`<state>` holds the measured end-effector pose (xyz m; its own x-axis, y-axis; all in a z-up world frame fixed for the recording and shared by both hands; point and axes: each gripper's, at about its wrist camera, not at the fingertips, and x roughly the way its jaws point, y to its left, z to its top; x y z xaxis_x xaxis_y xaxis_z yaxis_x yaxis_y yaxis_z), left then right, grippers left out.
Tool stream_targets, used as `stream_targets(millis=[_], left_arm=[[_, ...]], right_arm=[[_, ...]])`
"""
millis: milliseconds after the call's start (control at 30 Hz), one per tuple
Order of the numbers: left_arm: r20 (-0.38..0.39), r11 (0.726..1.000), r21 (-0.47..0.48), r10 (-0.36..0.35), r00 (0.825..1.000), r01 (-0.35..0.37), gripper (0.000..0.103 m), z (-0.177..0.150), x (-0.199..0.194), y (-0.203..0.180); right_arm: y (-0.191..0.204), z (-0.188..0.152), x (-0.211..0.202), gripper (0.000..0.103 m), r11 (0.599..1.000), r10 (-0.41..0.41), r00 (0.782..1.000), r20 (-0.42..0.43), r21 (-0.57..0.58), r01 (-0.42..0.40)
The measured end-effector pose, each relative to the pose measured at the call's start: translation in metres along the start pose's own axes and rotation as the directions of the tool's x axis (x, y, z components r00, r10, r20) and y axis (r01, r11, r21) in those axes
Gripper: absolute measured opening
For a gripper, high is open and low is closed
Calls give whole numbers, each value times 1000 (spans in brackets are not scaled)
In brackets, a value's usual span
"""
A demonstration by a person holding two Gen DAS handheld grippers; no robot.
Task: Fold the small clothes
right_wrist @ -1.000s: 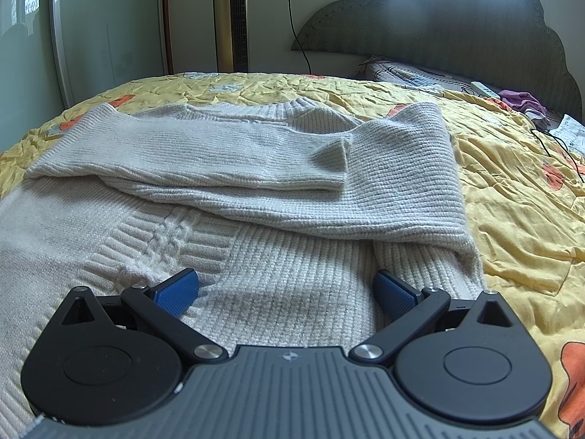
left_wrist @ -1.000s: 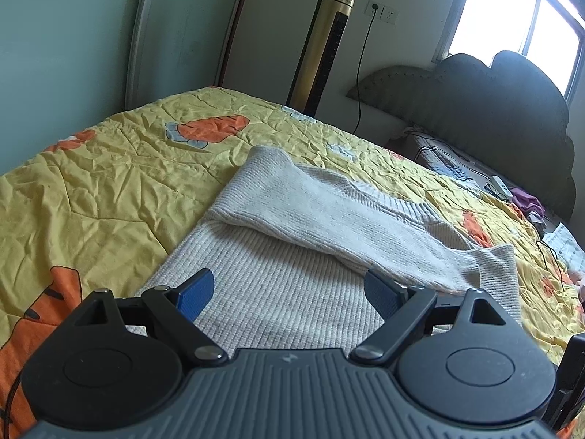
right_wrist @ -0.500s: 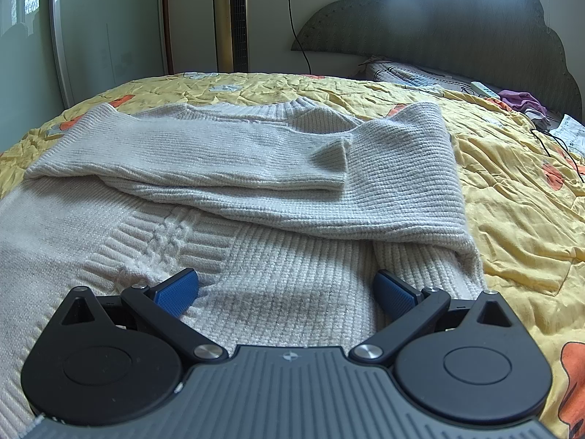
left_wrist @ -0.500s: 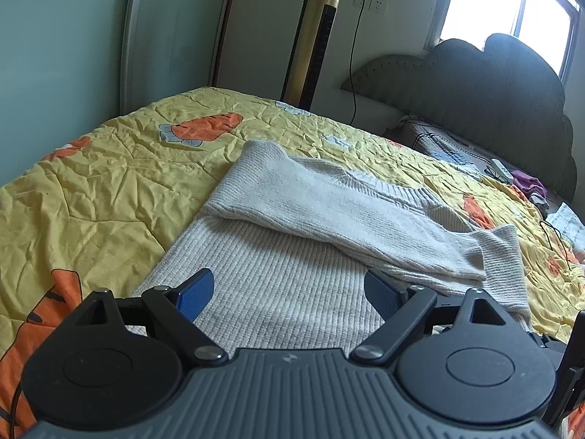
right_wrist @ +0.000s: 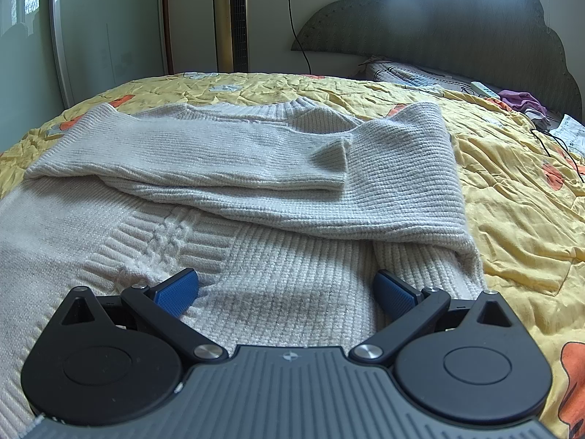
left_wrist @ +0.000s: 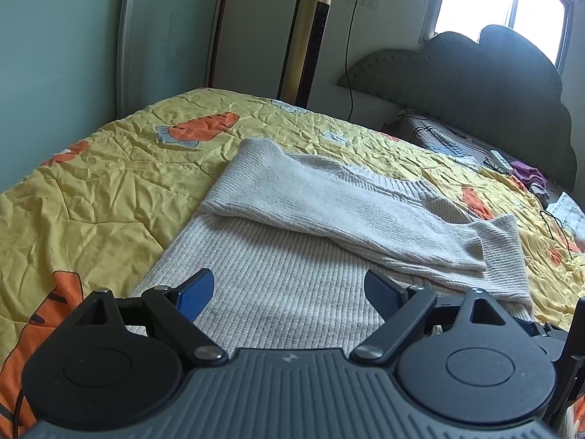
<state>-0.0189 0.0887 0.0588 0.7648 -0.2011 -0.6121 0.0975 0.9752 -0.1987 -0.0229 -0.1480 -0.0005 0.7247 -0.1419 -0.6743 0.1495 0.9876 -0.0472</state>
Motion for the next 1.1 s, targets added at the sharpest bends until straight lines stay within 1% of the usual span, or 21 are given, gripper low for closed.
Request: stream_targets(millis=[267,400,500,567,633,733,800,900,1033,1100], left_arm=[[-19,999,47,12,1000,-11,90,-4,-2,-10],[-59,998,57,36,998,-33,90,-6,0,-15],[-79,998,50,31,996,-27,90,-8,0,-17],[-74,998,56,32,997,-28,90,-9,-1,-22],[-69,997,77,28,997,-23,90,-11,-2,-29],[-85,994,112,19,996,-10,90,-15,0,-40],[-74,992,121,38,997,-29,90,-17,0,-45],[-32,990,115,80,996,-76,90,-20,-2,-49],[2,983,100,157,988,-156,90,-17,-1,-50],[2,980,88,178,984,-178,90,-16,-1,-49]], right_arm=[[0,0,0,103,1000,0,1000,0,0,0],[0,0,0,103,1000,0,1000,0,0,0],[0,0,0,103,1000,1,1000,0,0,-1],[0,0,0,103,1000,1,1000,0,0,-1],[0,0,0,103,1000,1,1000,0,0,-1],[0,0,0,103,1000,3,1000,0,0,-3],[0,0,0,103,1000,3,1000,0,0,-3],[0,0,0,103,1000,3,1000,0,0,-3],[0,0,0,103,1000,3,1000,0,0,-3],[0,0,0,103,1000,3,1000,0,0,-3]])
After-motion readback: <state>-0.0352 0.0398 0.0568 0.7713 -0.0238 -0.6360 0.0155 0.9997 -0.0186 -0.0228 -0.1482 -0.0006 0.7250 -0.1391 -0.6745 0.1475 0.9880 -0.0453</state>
